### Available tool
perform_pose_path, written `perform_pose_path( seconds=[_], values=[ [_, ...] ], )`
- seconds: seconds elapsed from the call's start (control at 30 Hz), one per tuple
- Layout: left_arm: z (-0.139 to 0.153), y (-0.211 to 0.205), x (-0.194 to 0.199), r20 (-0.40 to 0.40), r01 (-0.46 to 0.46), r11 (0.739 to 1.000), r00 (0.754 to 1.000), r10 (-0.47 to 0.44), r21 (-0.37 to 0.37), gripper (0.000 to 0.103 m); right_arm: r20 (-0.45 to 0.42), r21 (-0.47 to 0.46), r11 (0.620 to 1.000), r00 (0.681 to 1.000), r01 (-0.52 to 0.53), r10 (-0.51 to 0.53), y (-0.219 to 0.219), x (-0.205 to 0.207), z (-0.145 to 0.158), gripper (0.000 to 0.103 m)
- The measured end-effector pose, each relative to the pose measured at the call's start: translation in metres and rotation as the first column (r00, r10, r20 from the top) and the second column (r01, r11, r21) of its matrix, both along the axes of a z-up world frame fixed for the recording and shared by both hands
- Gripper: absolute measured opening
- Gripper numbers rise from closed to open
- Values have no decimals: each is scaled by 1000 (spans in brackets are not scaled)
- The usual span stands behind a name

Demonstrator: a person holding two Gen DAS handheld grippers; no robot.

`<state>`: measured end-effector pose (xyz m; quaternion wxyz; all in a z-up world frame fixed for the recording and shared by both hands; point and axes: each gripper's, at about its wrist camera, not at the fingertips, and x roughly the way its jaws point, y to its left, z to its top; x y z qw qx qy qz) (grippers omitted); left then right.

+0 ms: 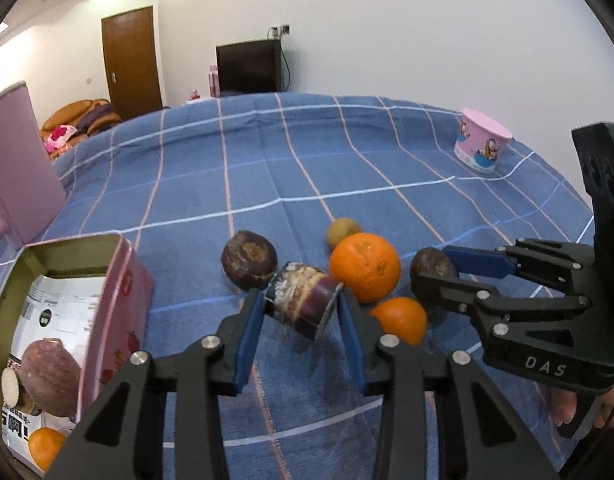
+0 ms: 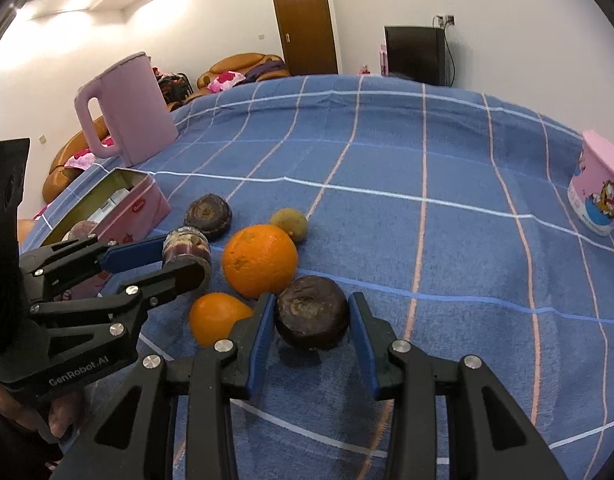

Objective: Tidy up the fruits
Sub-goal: 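Grasp a wrapped round cake with the left tool while the right tool grasps a dark purple fruit, then lift the cake and purple fruit off the table with both tools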

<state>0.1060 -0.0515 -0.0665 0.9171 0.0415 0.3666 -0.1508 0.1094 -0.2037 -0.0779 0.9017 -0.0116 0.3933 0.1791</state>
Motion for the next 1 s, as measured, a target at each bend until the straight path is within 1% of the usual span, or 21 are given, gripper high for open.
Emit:
perform_pose_path(
  seconds=[0.17, 0.33, 0.63, 0.87, 1.0],
  values=[
    [5, -1, -7, 48, -16, 999, 999, 14, 29, 40, 29, -12, 1000, 1000, -10, 10, 3, -3, 3, 40],
    [9, 1, -11, 85, -35, 999, 996, 32, 29, 40, 58, -3, 1000, 998, -23, 24, 3, -7, 7, 40],
    [15, 4, -19, 144, -55, 998, 988, 51, 23, 40, 122, -1, 999, 992, -40, 40, 5, -17, 14, 40],
    [19, 8, -23, 169, -64, 998, 984, 63, -1, 40, 167, 2, 999, 985, -48, 47, 6, -25, 19, 40],
    [20, 9, -25, 185, -70, 998, 980, 70, -9, 40, 177, 0, 999, 983, -49, 49, 7, -26, 20, 40]
  ],
)
